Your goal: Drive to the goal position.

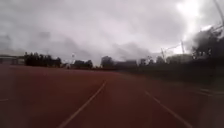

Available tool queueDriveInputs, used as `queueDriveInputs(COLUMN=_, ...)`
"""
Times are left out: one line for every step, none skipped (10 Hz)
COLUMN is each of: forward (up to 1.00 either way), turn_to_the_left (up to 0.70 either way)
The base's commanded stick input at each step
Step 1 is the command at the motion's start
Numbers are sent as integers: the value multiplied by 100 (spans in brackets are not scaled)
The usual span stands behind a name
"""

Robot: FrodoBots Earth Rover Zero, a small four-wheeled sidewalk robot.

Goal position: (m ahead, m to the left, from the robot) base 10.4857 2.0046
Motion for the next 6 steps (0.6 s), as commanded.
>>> queueDriveInputs(forward=70, turn_to_the_left=0)
queueDriveInputs(forward=70, turn_to_the_left=0)
queueDriveInputs(forward=70, turn_to_the_left=0)
queueDriveInputs(forward=70, turn_to_the_left=0)
queueDriveInputs(forward=70, turn_to_the_left=0)
queueDriveInputs(forward=70, turn_to_the_left=0)
